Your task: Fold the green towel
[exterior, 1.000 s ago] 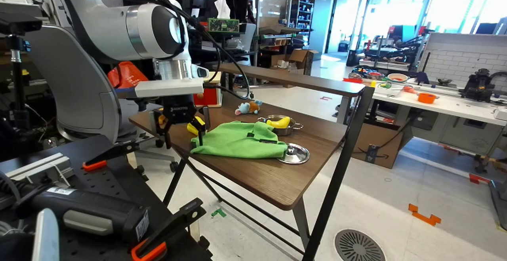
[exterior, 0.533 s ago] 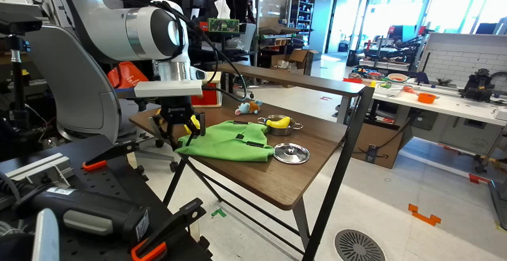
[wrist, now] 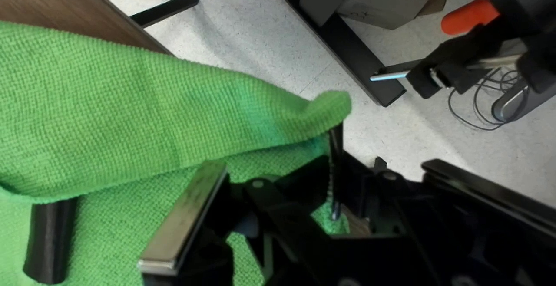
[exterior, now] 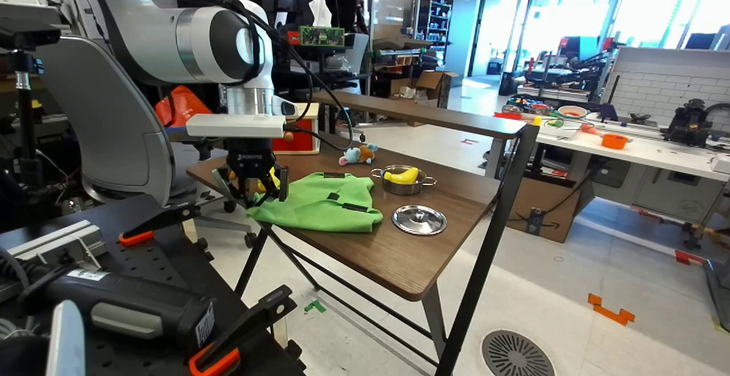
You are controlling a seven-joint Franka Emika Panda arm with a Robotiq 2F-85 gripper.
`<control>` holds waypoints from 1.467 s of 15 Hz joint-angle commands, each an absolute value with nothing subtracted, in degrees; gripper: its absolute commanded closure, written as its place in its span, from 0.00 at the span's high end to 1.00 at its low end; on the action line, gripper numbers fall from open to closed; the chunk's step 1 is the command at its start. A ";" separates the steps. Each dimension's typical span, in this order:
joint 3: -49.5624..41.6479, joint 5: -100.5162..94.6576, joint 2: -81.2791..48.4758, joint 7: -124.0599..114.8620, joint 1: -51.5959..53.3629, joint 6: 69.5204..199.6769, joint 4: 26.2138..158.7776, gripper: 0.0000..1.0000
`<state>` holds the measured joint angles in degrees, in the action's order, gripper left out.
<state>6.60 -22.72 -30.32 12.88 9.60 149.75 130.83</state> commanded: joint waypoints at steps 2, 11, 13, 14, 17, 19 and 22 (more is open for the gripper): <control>5.12 -19.85 -23.71 10.89 8.19 149.36 130.39 0.11; 2.47 -15.45 -19.90 10.99 2.96 145.89 118.70 0.19; 2.42 -13.93 -21.97 11.41 1.77 145.34 115.87 0.16; 2.68 -12.60 -23.33 12.13 1.05 145.14 114.58 0.12; 3.41 -9.64 -27.20 13.75 -0.15 143.47 111.60 0.08; 3.08 -9.80 -29.35 13.66 0.32 142.40 110.47 0.34; 2.52 -11.55 -30.16 12.95 1.39 143.01 111.18 0.55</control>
<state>2.52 -11.37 -29.19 12.18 0.75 144.70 112.52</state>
